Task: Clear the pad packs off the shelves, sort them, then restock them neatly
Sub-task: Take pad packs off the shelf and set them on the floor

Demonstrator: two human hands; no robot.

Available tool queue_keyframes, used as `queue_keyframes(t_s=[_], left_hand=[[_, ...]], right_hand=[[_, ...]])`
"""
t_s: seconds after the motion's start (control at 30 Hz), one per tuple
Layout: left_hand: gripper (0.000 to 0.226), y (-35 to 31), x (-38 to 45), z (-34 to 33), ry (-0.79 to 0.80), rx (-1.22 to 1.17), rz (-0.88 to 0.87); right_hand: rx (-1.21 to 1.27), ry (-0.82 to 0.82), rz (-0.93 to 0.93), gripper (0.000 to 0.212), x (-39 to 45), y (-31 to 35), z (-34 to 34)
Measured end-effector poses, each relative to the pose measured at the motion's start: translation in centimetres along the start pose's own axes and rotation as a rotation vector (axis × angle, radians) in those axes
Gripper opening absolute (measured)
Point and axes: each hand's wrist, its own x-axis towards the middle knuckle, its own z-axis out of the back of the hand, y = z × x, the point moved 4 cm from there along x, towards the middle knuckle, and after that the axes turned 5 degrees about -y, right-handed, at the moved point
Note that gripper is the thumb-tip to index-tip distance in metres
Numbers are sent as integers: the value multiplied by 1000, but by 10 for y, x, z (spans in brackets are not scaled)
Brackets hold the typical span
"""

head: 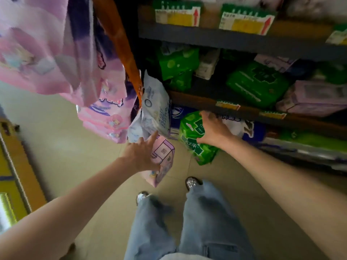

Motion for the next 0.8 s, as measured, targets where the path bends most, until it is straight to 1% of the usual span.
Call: queue_keyframes(t_s=[0.13, 0.23, 0.27, 0.33, 0.4, 0.5, 0.57, 0.67, 0.73, 0.8], left_hand=[[114, 10, 30, -19, 14, 27, -139], [119, 15, 38, -47, -12, 38, -284], [120, 16, 38, -58, 18, 23, -314], [119, 14, 41, -75, 98, -27, -340], [116, 8, 48, -104, 184, -23, -376], [114, -2, 68, -158, 235, 11, -405], [109, -11, 90, -200, 260, 14, -377], [96, -22, 142, -265, 242, -50, -329], [86, -26, 182, -310, 187, -156, -305], [81, -22, 225, -351, 133, -262, -261]], right_hand=[[165, -88, -337, 92, -22, -20, -49], [340, -128, -534, 97, -46, -29, -106], [378, -120, -602, 98, -55, -31, -128], [377, -75, -711, 97, -69, -33, -160], [391, -30, -795, 94, -82, -39, -198], [394, -37, -809, 86, -85, -55, -254], [366, -32, -773, 81, -74, -74, -298], [293, -31, -656, 76, -37, -106, -368], [253, -53, -570, 76, -1, -130, -411], [175, -83, -463, 79, 42, -154, -447]])
